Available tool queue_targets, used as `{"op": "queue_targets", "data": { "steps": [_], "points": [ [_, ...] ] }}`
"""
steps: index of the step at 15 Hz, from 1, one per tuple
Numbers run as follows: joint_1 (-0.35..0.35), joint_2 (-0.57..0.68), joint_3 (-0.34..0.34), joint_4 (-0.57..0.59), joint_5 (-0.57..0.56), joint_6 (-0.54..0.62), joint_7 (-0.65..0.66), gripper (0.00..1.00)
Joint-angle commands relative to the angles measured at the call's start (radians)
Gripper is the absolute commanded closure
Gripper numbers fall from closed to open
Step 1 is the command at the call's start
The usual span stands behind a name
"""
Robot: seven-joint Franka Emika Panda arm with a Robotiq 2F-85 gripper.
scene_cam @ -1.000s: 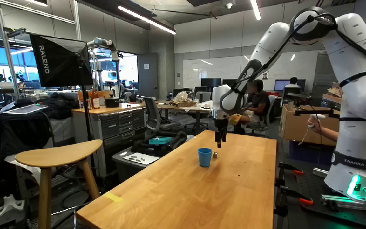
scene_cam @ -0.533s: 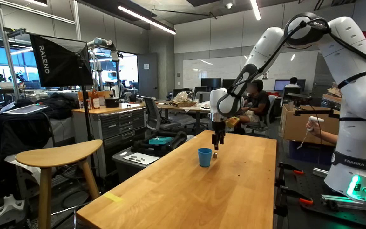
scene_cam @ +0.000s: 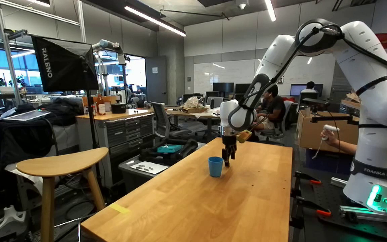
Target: Put the metal thing in the cup
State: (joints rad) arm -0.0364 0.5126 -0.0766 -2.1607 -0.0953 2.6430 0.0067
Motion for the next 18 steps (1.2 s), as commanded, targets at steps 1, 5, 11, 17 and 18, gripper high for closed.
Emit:
{"op": "queue_targets", "data": {
  "steps": [1,5,11,17,18],
  "points": [
    [0.02,0.05,-0.001,0.033,0.006,0.035,0.035,0.0],
    [0.017,0.059,-0.016,0.05,0.002,0.031,0.042,0.0],
    [0.005,0.07,-0.039,0.074,-0.002,0.035,0.051,0.0],
    [0.011,0.1,-0.046,0.086,-0.005,0.057,0.062,0.34],
    [0.012,0.105,-0.046,0.088,-0.004,0.062,0.064,0.42]
  ]
}}
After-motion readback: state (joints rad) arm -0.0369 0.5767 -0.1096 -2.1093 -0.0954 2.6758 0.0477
